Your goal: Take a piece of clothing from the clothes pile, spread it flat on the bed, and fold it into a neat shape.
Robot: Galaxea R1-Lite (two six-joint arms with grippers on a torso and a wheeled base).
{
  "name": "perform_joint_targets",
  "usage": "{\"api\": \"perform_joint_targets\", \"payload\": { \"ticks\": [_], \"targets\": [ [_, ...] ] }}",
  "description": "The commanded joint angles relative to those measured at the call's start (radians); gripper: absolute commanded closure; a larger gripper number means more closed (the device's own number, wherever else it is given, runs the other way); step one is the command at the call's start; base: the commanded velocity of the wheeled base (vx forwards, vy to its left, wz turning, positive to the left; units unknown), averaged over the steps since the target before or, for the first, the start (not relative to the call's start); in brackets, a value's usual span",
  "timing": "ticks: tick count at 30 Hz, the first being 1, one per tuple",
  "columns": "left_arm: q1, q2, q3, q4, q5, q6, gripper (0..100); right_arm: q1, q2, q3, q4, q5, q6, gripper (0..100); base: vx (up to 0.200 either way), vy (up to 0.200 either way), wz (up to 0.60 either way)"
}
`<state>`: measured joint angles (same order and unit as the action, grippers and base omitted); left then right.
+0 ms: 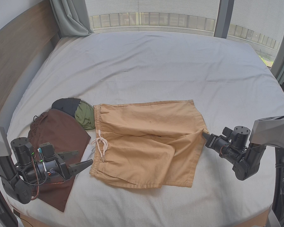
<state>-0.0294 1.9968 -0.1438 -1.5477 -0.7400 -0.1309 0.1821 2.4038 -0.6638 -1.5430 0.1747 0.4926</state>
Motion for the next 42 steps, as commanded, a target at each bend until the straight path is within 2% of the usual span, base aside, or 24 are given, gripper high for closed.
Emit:
{"api": "perform_joint_targets", "payload": {
  "ticks": [1,7,13,19,25,31,42],
  "targets": [
    [0.006,-0.001,0.001,0.000,-0.013,0.005,0,-0.001,0.001,-0.008,0.000,-0.001,-0.002,0,0.000,0.000,0.00],
    [0.017,0.000,0.004,0.000,-0.016,0.005,0,0.002,-0.049,0.073,0.001,0.008,-0.009,0,0.000,0.000,0.00],
    [0.026,-0.026,0.007,-0.002,-0.073,-0.009,0,0.002,-0.095,0.259,0.003,0.140,-0.118,0,0.000,0.000,0.00],
    [0.043,-0.024,0.003,-0.002,-0.078,-0.006,0,0.013,-0.097,0.320,0.003,0.167,-0.163,0,0.000,0.000,0.00],
    [0.043,-0.016,0.010,0.000,-0.078,-0.001,0,0.037,-0.109,0.395,0.003,0.236,-0.177,0,0.000,0.000,0.00],
    [0.042,-0.010,0.012,0.000,-0.078,0.000,0,0.053,-0.100,0.415,0.003,0.259,-0.180,0,0.000,0.000,0.00],
    [0.049,0.120,0.000,0.000,-0.061,0.048,0,0.088,-0.069,0.446,0.003,0.282,-0.178,0,0.000,0.000,0.00]
  ]
}}
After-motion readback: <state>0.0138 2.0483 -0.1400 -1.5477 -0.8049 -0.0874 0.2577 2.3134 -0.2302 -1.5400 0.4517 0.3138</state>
